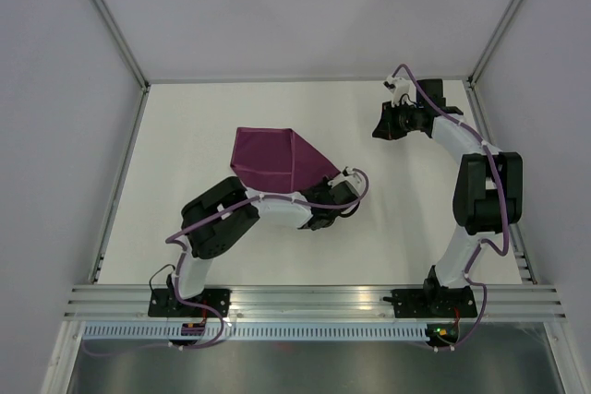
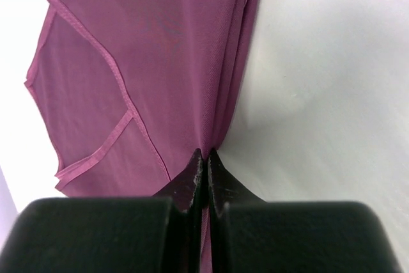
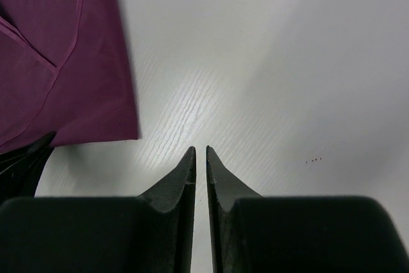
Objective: Fold the napkin, place the utensils inside, and roll it up
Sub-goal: Roll the napkin with the utensil
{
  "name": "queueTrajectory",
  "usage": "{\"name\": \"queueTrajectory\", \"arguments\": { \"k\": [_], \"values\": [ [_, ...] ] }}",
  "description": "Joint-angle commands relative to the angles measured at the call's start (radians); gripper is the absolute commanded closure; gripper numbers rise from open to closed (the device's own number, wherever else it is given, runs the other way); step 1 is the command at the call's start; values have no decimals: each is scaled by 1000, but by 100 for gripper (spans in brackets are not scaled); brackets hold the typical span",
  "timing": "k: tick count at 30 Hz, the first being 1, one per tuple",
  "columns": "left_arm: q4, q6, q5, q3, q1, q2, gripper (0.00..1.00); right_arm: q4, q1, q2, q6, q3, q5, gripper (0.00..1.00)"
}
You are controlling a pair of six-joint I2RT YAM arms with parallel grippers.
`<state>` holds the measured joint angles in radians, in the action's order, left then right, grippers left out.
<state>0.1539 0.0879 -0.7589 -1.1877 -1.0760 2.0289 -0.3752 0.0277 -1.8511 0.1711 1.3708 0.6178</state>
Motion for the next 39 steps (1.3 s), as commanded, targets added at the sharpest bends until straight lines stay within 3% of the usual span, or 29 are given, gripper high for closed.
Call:
{"name": "queueTrajectory", "arguments": {
  "k": [1, 8, 22, 27, 32, 39],
  "values": [
    [102, -37, 343, 46, 8, 41, 98, 16, -6, 61, 70, -4, 66, 84],
    [105, -77, 570, 92, 21, -21, 98, 38, -5, 115, 188, -58, 138, 82],
    [101, -154, 670, 189, 79, -156, 98, 36, -5, 262, 320, -174, 197, 79],
    [101, -169, 734, 198, 137, -183, 98, -123, 0, 331, 535, -209, 310, 78],
    [134, -169, 865, 175, 191, -194, 98, -154, 52, 438, 715, -350, 306, 71],
    [157, -157, 966, 171, 261, -184, 98, 23, 173, 530, 821, -555, 261, 59]
  ]
}}
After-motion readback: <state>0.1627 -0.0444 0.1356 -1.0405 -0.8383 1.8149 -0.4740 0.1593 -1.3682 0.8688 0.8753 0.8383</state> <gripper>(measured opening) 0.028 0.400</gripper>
